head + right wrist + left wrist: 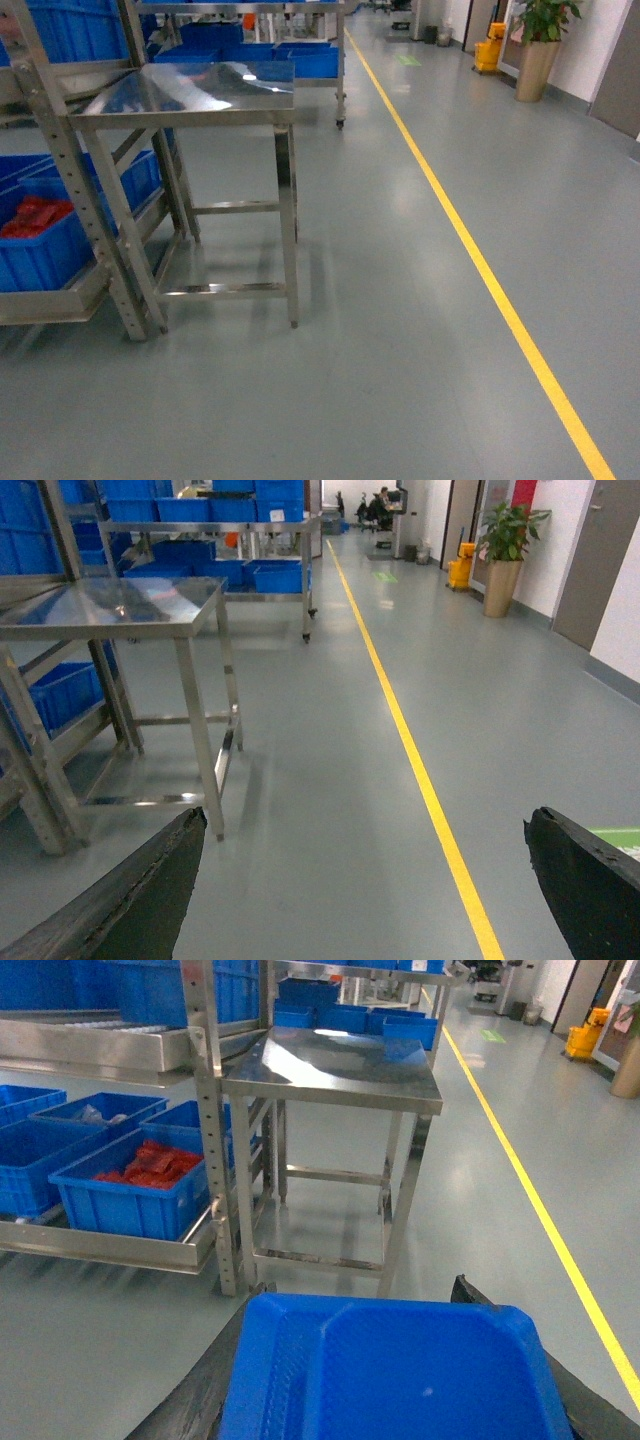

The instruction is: Pick blue part to blue bin on bottom shelf

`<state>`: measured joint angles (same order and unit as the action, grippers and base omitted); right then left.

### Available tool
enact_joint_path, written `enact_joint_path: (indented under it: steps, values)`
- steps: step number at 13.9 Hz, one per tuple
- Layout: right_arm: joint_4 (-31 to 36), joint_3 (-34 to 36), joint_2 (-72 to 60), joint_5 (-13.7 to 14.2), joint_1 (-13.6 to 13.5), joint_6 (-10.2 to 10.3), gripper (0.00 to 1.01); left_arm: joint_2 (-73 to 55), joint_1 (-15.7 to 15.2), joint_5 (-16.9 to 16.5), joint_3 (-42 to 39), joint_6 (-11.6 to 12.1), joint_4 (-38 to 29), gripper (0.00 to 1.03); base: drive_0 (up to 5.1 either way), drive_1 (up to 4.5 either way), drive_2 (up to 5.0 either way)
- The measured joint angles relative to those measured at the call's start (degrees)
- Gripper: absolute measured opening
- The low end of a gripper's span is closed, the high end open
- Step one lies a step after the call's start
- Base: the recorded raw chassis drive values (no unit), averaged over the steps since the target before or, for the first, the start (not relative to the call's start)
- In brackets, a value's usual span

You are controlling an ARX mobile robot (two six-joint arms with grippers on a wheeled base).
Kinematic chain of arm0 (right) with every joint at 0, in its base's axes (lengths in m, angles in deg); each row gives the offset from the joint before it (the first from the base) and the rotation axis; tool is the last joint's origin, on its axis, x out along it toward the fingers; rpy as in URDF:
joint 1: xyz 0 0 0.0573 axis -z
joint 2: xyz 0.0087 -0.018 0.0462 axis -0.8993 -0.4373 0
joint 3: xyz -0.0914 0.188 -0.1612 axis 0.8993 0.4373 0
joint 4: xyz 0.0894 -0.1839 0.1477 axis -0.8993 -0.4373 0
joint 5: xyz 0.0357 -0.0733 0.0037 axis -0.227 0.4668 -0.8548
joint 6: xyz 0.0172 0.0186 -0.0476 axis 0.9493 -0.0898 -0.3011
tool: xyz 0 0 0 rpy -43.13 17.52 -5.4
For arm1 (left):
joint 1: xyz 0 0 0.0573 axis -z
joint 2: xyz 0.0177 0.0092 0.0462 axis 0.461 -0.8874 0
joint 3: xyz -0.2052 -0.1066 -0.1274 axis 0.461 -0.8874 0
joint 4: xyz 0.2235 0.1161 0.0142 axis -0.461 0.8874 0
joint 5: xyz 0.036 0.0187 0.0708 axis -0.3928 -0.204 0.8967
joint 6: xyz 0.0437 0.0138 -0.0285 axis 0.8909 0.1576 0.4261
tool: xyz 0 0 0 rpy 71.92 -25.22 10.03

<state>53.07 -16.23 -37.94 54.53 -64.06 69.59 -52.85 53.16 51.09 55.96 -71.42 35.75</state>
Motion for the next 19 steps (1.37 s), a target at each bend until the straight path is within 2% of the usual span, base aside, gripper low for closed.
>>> enact_joint_path:
  steps: [19]
  values:
    - [0.17,0.0,0.0,0.0,0.0,0.0,0.98,0.09,0.0,0.07,0.02,0.0,-0.31,0.43,0.0,4.33,-4.3]
